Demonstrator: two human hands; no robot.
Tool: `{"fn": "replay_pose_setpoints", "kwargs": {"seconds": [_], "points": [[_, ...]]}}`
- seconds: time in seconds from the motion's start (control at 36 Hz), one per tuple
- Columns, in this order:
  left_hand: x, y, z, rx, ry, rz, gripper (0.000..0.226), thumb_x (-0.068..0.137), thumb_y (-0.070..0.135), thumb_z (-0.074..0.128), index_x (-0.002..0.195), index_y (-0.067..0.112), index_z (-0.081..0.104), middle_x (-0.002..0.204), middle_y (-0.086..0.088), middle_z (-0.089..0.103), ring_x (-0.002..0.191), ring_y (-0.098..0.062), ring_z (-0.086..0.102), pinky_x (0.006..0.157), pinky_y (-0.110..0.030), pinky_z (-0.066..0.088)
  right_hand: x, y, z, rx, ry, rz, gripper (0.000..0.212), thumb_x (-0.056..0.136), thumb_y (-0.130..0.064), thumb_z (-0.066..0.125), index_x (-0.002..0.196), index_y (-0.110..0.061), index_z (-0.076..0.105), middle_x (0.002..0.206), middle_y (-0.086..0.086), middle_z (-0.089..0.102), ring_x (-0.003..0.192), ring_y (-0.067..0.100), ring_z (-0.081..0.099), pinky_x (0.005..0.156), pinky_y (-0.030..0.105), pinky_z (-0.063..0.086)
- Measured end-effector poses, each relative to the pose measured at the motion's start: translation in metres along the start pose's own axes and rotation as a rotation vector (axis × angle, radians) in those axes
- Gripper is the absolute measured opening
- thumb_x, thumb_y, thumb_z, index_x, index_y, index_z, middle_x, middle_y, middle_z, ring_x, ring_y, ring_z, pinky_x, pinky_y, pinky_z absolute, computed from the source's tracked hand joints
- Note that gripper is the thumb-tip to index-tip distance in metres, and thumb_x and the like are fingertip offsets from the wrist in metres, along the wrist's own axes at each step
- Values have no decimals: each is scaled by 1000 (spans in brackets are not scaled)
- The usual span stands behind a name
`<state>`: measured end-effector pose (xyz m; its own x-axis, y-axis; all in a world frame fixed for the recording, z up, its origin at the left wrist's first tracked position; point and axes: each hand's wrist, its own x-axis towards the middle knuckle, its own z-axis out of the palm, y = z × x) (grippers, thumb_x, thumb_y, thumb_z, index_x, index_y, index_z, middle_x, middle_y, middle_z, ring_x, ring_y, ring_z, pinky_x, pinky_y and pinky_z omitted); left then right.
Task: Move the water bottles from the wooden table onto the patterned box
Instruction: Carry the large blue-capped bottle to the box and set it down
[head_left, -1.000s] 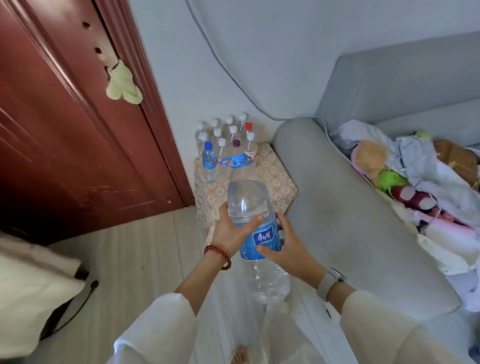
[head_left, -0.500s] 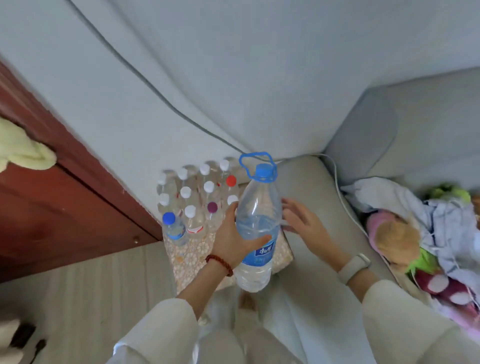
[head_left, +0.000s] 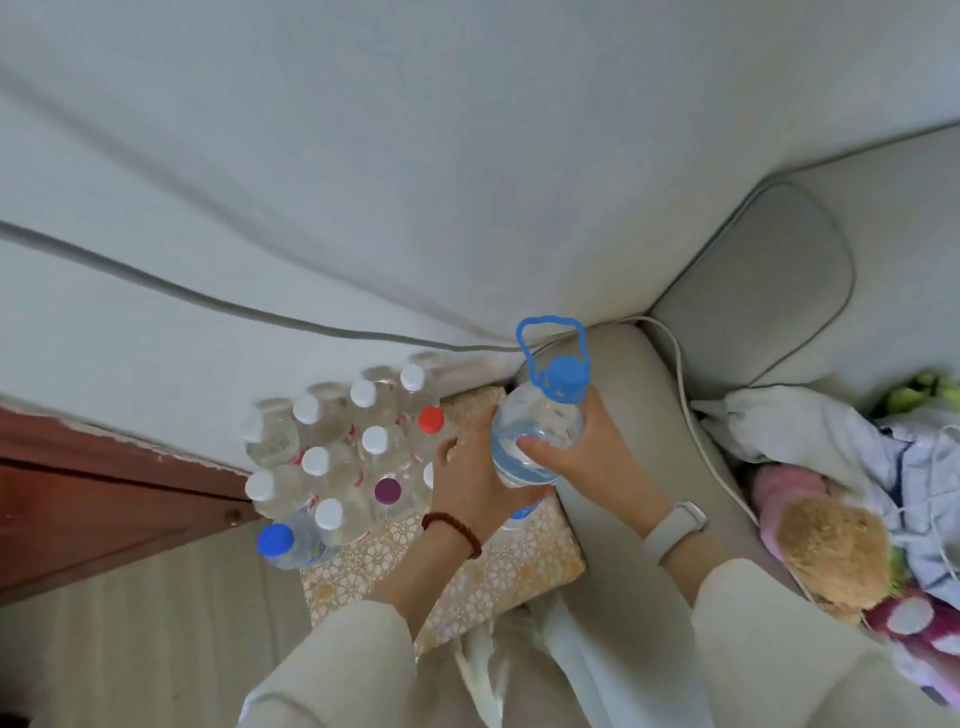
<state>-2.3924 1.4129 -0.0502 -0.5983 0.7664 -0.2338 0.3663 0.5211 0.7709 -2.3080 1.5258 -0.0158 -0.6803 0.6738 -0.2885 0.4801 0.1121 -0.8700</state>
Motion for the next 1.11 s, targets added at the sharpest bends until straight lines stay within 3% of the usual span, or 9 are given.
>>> {"fn": "replay_pose_setpoints", "kwargs": {"seconds": [0.06,0.14,0.28,0.39,0.5,0.75,0.83,0.92,1.11], "points": [[9,-4,-1,101,46,18,92,56,68,67,132,35,28,128,18,48,122,-9,44,111,-40,24,14,10,8,71,30,50,65,55,-49,83,101,-22,45,94,-13,51,84,-9,56,85,20,40],[20,-17,-1,341,26,-35,88,71,63,59,142,31,18,147,11,28,142,-16,13,113,-44,3,27,18,15,-43,9,-40,64,67,-29,80,118,-26,43,109,-14,51,97,-2,51,79,7,38],[29,-54,0,547,17,-191,77,84,56,45,145,26,7,156,0,5,143,-27,-10,111,-56,-2,49,34,31,-87,-25,-104,68,71,-28,76,126,-22,38,117,-11,45,106,4,47,83,10,38],[33,-75,3,642,99,-171,67,83,62,26,139,25,30,150,-8,29,140,-34,19,108,-60,11,63,47,43,-49,-16,-124,65,69,-27,77,122,-23,39,111,-14,42,97,-11,46,76,-2,34],[33,-84,6,693,164,-147,59,90,56,7,138,28,27,147,-8,35,138,-34,26,107,-60,17,65,54,51,41,-12,-147,65,68,-24,79,110,-47,35,108,-27,41,103,-20,41,82,-3,34],[32,-87,14,684,188,-189,56,88,46,21,140,28,23,149,-8,32,139,-33,22,111,-53,5,72,69,37,118,-242,-192,82,71,-10,76,115,-55,24,122,-34,25,111,-30,28,87,-5,28],[33,-87,15,695,201,-189,56,87,44,24,140,27,25,147,-9,35,138,-33,27,109,-52,5,79,79,37,111,-287,-148,95,71,-14,75,115,-73,15,136,-25,28,129,-7,29,106,19,34],[35,-87,15,702,210,-184,56,87,43,24,140,26,26,146,-9,37,137,-32,28,109,-53,5,84,84,41,152,-241,-130,88,67,-19,76,119,-67,24,138,-14,36,130,7,38,106,42,41],[35,-89,16,688,226,-177,55,87,43,22,140,27,23,148,-9,33,139,-32,23,111,-53,4,88,84,68,207,51,-140,81,60,-30,82,121,-51,33,129,-8,40,124,13,42,102,38,44]]}}
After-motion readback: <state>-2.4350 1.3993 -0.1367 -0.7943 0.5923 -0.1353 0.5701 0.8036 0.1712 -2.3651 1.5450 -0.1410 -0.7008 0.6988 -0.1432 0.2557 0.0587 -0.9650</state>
